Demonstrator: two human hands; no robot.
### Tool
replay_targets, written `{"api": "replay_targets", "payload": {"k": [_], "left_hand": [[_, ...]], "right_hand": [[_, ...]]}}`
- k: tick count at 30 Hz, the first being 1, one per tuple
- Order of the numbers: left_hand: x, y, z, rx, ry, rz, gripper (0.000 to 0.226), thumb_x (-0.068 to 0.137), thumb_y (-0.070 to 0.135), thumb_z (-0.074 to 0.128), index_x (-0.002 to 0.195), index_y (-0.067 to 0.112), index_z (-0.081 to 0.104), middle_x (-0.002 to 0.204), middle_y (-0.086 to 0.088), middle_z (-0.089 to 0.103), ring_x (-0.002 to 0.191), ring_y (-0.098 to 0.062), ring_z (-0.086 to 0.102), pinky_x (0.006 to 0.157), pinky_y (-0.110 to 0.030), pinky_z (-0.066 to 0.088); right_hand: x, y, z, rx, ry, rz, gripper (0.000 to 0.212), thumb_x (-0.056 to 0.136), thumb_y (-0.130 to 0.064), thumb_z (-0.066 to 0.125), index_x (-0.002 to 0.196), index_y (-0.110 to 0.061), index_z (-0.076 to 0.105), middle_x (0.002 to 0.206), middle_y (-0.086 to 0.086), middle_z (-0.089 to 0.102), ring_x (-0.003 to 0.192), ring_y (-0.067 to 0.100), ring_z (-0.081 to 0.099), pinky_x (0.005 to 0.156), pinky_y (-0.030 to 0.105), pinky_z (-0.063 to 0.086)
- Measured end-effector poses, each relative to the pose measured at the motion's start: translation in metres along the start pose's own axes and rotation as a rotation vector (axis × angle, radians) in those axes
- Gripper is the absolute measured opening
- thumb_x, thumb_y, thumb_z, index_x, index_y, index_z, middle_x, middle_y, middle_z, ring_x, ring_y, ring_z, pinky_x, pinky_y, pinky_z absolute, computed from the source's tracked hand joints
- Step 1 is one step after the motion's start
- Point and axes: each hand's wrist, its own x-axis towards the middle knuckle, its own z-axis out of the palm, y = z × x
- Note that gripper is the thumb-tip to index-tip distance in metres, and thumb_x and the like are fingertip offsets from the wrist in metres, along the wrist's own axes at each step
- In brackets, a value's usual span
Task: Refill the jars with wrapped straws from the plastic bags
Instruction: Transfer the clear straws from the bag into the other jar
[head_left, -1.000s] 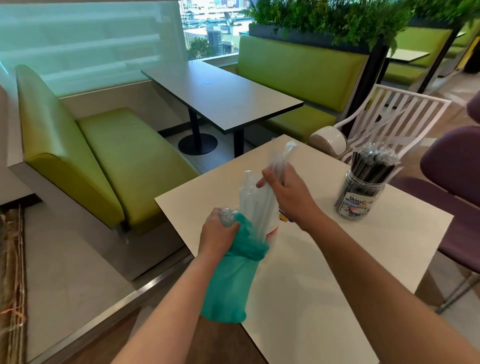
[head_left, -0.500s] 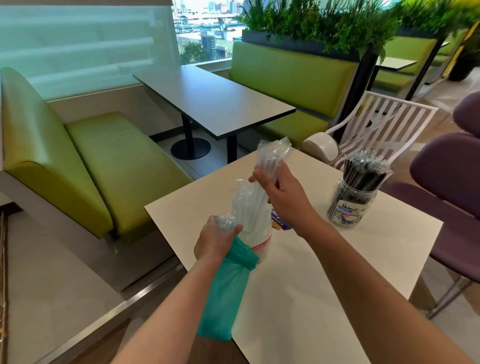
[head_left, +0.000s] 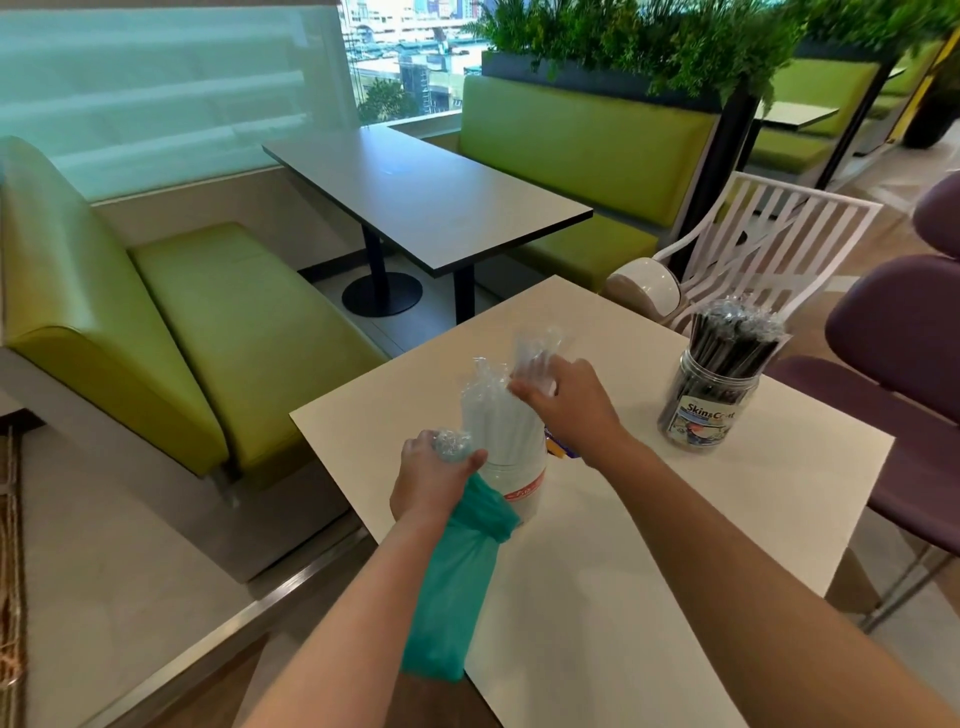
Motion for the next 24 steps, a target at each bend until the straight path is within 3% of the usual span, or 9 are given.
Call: {"api": "replay_targets", "payload": {"k": [3, 5, 10, 13, 16, 19, 24], "left_hand": [[-0.001, 0.0, 0.0, 0.009, 0.0, -0.007, 0.086, 0.074, 0.064, 0.072, 0.141, 0.019, 0.042, 0.137, -0.001, 0.047, 0.119, -0.024, 0.053, 0.084, -0.036, 0.046], [-0.001, 0.0, 0.001, 0.002, -0.002, -0.009, 0.086, 0.074, 0.064, 0.071, 0.142, 0.019, 0.041, 0.139, 0.0, 0.047, 0.121, -0.023, 0.052, 0.082, -0.035, 0.044], [0.0, -0.001, 0.001, -0.027, -0.007, -0.012, 0.085, 0.073, 0.063, 0.073, 0.14, 0.019, 0.043, 0.138, 0.0, 0.05, 0.12, -0.024, 0.053, 0.087, -0.037, 0.049], [0.0, -0.002, 0.001, -0.037, -0.014, -0.021, 0.084, 0.071, 0.065, 0.073, 0.136, 0.02, 0.046, 0.134, 0.0, 0.053, 0.116, -0.024, 0.056, 0.089, -0.042, 0.051], [0.0, -0.003, 0.001, -0.054, -0.023, -0.022, 0.082, 0.069, 0.068, 0.072, 0.133, 0.022, 0.047, 0.131, 0.001, 0.055, 0.112, -0.023, 0.057, 0.088, -0.044, 0.053], [0.0, -0.003, 0.002, -0.054, -0.022, -0.02, 0.082, 0.072, 0.066, 0.072, 0.135, 0.02, 0.046, 0.134, 0.0, 0.053, 0.116, -0.024, 0.055, 0.089, -0.041, 0.051], [0.001, -0.004, 0.003, -0.056, -0.001, 0.012, 0.073, 0.078, 0.058, 0.071, 0.135, 0.019, 0.048, 0.134, 0.001, 0.052, 0.117, -0.022, 0.054, 0.084, -0.036, 0.048]], "right_hand": [[-0.007, 0.012, 0.018, -0.232, 0.114, -0.006, 0.057, 0.082, -0.057, 0.065, 0.126, -0.022, 0.06, 0.131, -0.002, 0.042, 0.116, 0.019, 0.036, 0.098, 0.032, 0.036], [-0.01, 0.012, 0.024, -0.291, 0.172, -0.024, 0.062, 0.078, -0.058, 0.069, 0.13, -0.027, 0.053, 0.135, 0.0, 0.037, 0.12, 0.021, 0.034, 0.101, 0.034, 0.032], [-0.004, -0.004, 0.02, -0.065, 0.323, -0.302, 0.094, 0.071, -0.038, 0.083, 0.146, -0.025, 0.027, 0.149, 0.001, 0.032, 0.135, 0.017, 0.032, 0.108, 0.029, 0.03], [-0.002, -0.008, 0.021, -0.182, 0.235, -0.46, 0.07, 0.09, -0.023, 0.067, 0.149, -0.019, 0.03, 0.155, 0.003, 0.032, 0.141, 0.019, 0.031, 0.117, 0.032, 0.026], [-0.002, 0.003, 0.036, -0.44, 0.131, -0.485, 0.049, 0.104, -0.023, 0.038, 0.151, -0.01, 0.028, 0.159, 0.007, 0.024, 0.147, 0.022, 0.021, 0.121, 0.038, 0.008], [-0.016, 0.019, 0.054, -0.61, 0.08, -0.505, 0.052, 0.104, -0.032, 0.02, 0.149, -0.008, 0.03, 0.158, 0.007, 0.025, 0.149, 0.02, 0.014, 0.12, 0.046, -0.003], [-0.027, 0.02, 0.061, -0.585, 0.103, -0.48, 0.064, 0.099, -0.054, 0.027, 0.149, -0.016, 0.033, 0.156, 0.002, 0.033, 0.149, 0.017, 0.013, 0.119, 0.05, -0.004]]}}
